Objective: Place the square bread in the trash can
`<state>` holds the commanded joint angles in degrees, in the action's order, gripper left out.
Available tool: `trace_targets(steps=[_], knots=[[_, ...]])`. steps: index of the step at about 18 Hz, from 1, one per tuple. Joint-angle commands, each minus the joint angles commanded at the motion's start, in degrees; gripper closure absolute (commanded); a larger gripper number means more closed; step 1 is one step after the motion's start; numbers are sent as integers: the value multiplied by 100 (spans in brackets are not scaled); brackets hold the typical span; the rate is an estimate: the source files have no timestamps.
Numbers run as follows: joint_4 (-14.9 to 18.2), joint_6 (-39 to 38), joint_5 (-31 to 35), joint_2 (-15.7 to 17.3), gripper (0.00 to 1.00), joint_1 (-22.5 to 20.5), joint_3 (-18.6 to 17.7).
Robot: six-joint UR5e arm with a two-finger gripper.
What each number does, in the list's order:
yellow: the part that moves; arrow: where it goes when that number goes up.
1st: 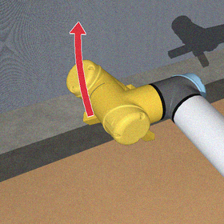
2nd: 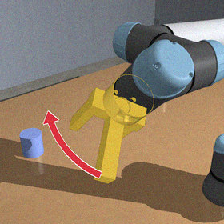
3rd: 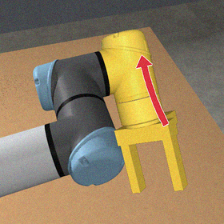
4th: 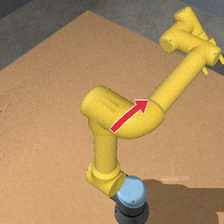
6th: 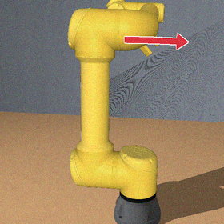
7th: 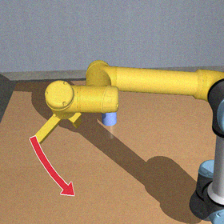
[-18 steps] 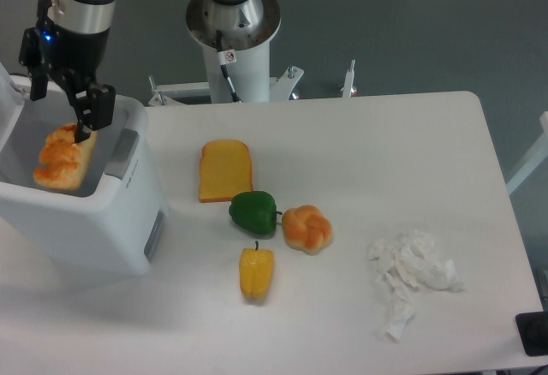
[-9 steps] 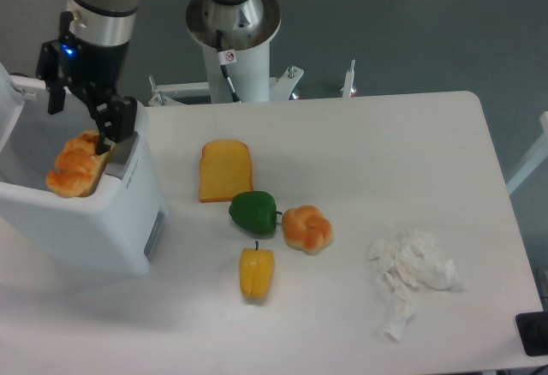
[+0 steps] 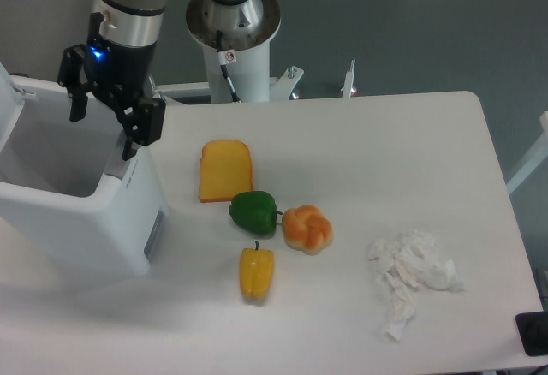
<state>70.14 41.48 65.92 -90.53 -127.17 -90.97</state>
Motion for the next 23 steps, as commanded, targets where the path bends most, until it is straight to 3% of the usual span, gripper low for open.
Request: trace_targets(steps=[6, 10, 14, 16, 20, 23], knots=[[-17, 236, 26, -202, 0, -861, 291], [-18, 1615, 342, -386, 0, -1423, 282], [-9, 2353, 606, -685, 0, -1881, 220], [-26, 2784, 738, -895, 0, -2039, 220], [-70, 2865, 1080, -1309, 0, -2207, 317], [-132, 2883, 1423, -1686, 0, -2198, 632]])
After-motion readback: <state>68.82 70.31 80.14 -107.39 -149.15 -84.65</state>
